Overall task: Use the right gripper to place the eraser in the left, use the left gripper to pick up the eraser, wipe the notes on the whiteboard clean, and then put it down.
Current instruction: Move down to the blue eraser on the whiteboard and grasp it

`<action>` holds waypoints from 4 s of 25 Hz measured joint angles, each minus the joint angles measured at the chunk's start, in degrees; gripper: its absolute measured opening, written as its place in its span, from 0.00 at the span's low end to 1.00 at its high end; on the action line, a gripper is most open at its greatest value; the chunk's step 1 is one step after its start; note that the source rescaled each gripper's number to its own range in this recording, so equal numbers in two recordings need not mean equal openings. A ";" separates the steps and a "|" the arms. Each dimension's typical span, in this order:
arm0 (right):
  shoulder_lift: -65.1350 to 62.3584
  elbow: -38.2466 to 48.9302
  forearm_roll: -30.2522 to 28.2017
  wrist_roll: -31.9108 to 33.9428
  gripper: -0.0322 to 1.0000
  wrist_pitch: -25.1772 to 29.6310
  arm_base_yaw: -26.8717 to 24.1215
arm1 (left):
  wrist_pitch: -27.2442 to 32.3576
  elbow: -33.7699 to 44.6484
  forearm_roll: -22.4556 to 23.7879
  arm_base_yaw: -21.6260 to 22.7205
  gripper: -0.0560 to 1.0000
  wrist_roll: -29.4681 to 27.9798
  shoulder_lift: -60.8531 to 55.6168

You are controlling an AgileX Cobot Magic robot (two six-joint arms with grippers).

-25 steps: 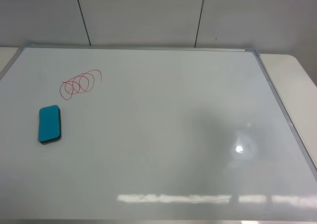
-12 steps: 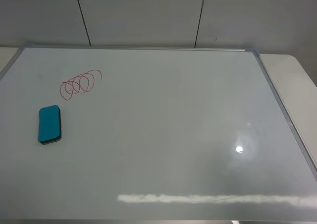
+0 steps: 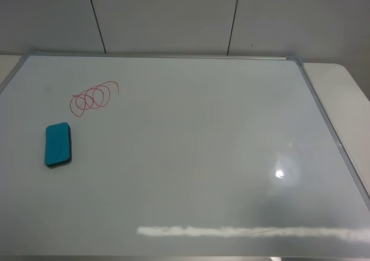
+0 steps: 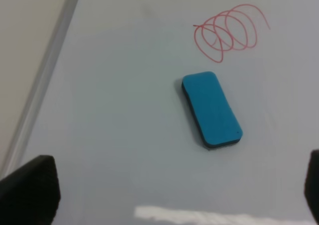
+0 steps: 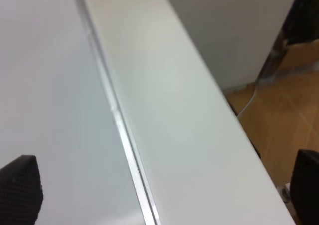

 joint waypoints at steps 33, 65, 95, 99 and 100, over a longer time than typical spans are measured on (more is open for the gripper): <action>0.00 1.61 0.36 -0.60 1.00 -2.68 0.13 | 0.00 0.00 0.00 0.00 1.00 0.00 0.00; 0.00 1.61 0.36 -0.60 1.00 -2.68 0.13 | 0.00 0.00 0.00 0.00 1.00 0.00 0.00; 0.00 1.61 0.36 -0.60 1.00 -2.68 0.13 | -10.61 -13.81 5.65 0.02 0.81 0.04 44.03; 0.00 1.61 0.36 -0.60 1.00 -2.68 0.13 | -10.51 -17.32 3.41 0.02 0.80 0.28 54.88; 0.00 1.61 0.36 -0.60 1.00 -2.68 0.13 | -10.57 -18.17 2.78 0.02 0.80 0.28 57.46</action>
